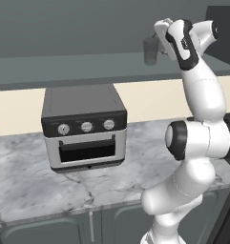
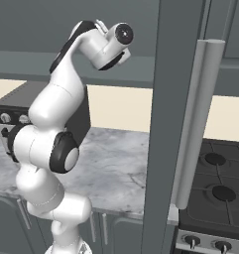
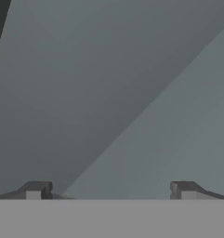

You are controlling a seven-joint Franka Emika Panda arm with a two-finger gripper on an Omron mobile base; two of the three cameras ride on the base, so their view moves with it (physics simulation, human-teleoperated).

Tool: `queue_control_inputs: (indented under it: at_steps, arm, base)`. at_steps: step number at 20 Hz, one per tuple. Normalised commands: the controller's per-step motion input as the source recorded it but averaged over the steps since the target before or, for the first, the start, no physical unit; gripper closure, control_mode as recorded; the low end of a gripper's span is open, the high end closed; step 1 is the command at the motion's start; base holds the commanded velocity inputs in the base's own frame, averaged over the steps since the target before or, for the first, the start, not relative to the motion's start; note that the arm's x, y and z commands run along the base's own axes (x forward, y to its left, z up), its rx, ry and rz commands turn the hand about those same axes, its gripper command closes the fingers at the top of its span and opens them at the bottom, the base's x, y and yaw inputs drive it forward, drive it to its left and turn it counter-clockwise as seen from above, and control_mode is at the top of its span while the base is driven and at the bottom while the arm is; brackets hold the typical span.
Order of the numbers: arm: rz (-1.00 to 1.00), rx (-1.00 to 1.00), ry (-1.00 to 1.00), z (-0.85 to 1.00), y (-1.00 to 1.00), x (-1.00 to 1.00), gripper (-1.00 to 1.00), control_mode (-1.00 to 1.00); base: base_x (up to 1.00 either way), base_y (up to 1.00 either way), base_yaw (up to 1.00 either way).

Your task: There is a bowl on the dining counter. Grab a lemon wedge from the fridge and place it in the bowl. Then get the liquor bottle and glass cup from the cabinet and place them next to the bowl.

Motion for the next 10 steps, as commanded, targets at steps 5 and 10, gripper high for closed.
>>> queue_control_inputs:
  at_steps: [5, 10]
  arm:
    - [-0.01, 0.00, 0.00, -0.07, 0.00, -0.01, -1.00, -1.00]
    - [-0.01, 0.01, 0.00, -0.06, 0.00, 0.00, -1.00, -1.00]
  base:
    - [0.00, 0.00, 0.00]
    - [0.00, 0.00, 0.00]
